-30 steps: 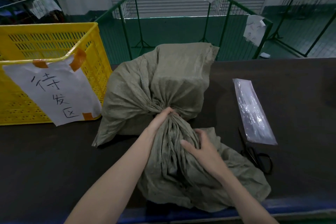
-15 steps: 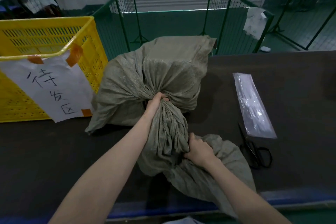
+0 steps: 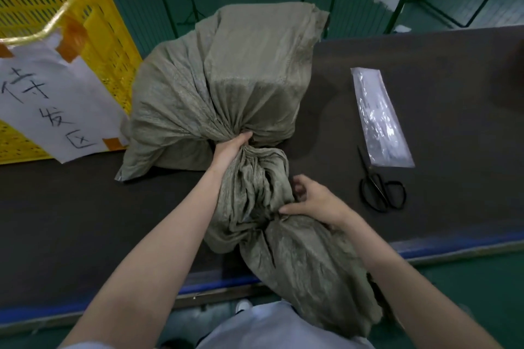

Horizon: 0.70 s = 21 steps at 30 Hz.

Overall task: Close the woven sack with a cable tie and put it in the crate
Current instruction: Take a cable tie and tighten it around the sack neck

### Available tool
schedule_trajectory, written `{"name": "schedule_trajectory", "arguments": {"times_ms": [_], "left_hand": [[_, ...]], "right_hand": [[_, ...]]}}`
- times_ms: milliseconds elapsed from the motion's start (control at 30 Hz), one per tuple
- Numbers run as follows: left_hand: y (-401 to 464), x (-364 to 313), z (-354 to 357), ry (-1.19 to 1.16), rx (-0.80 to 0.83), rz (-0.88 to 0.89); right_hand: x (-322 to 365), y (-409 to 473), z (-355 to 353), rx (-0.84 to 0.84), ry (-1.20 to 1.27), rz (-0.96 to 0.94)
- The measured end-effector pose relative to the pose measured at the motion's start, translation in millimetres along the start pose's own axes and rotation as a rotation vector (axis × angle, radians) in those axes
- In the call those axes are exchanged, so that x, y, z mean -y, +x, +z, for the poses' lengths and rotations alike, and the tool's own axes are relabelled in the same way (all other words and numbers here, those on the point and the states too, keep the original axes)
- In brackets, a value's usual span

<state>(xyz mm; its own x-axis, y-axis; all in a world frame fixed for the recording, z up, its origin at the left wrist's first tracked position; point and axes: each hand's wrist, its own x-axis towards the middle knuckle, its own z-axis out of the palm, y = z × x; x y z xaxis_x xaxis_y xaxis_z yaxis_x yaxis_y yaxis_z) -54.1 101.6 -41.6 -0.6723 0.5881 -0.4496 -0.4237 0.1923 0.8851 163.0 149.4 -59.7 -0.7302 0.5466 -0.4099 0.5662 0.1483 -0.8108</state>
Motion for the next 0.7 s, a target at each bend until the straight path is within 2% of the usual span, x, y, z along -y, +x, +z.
{"name": "schedule_trajectory", "arguments": {"times_ms": [100,233,433,567,700], "left_hand": [[-2,2,2,-0.030,-0.006,-0.003],[-2,2,6,-0.012,0.003,0.003],[-6,0,11,-0.022,0.018,0.009],[-6,-1,12,-0.023,0.026,-0.017],[-6,-1,14,0.013,0.020,-0.028]], "right_hand": [[2,-1,-22,-0.121,0.025,-0.056],[-8,5,-55,-0.429,-0.064,-0.084],[-54,17,-103,-0.719,-0.420,0.146],[-77,19,-127,-0.747,-0.548,0.276],[-95,27,-149,-0.630,-0.595,0.355]]}}
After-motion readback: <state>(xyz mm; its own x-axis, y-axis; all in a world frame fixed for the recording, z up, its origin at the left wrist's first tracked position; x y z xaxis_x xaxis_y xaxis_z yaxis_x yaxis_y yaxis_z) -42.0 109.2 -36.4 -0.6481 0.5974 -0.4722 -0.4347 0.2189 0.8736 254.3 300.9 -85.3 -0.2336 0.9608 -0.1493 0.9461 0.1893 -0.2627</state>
